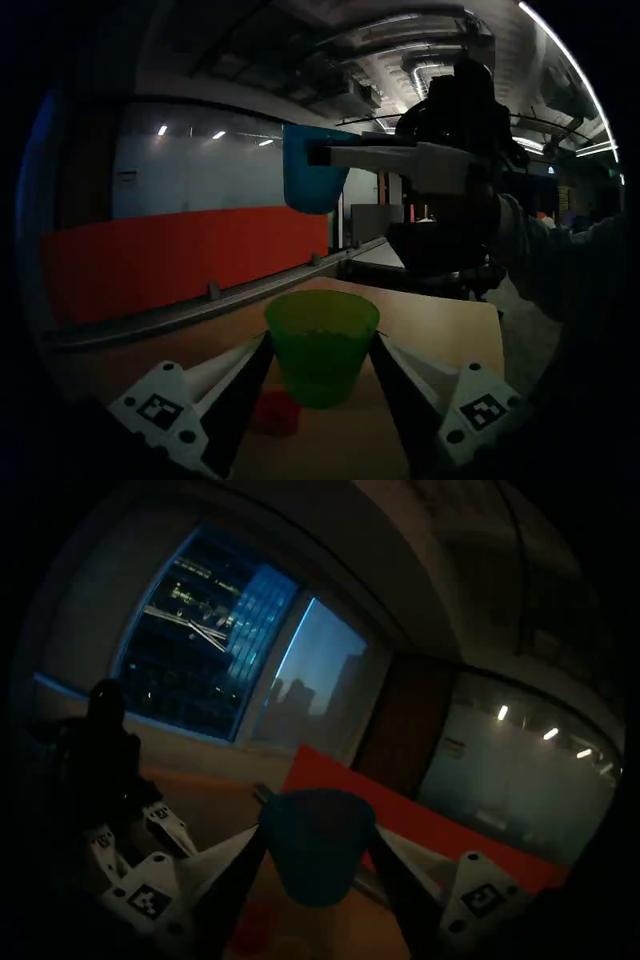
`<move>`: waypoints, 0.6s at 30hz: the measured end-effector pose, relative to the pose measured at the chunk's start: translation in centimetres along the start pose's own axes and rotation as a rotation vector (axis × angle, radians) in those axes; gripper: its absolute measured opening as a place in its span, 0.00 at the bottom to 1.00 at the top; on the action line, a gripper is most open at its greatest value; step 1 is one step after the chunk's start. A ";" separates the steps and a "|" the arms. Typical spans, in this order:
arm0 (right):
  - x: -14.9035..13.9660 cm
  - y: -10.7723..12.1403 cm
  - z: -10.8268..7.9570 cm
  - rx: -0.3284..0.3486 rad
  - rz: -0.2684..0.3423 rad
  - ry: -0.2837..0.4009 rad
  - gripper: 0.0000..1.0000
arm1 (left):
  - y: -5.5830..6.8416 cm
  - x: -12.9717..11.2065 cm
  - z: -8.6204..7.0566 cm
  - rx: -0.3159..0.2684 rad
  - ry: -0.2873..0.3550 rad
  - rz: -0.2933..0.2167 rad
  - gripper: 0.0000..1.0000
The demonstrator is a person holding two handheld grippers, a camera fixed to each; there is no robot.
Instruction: Pour water
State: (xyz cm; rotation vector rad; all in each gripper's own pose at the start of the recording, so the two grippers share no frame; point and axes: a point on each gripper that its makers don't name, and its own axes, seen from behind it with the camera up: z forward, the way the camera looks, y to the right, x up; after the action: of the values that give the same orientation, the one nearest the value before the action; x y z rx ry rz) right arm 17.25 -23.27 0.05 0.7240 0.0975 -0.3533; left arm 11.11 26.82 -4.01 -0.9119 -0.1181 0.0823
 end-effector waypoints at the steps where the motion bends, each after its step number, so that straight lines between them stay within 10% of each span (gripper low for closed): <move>1: 0.0 0.0 -0.1 0.006 0.025 0.000 0.89 | -0.1 0.0 0.0 0.003 0.000 0.000 0.83; 18: -3.8 -0.6 -1.6 0.044 0.177 -0.052 0.89 | -2.6 -1.0 -0.7 0.061 -0.028 0.026 0.83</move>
State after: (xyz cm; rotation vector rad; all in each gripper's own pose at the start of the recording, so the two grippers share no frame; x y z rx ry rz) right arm 13.56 -21.53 -0.77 0.7609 -0.0235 -0.2051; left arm 10.26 24.55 -2.49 -0.8519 -0.1291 0.1226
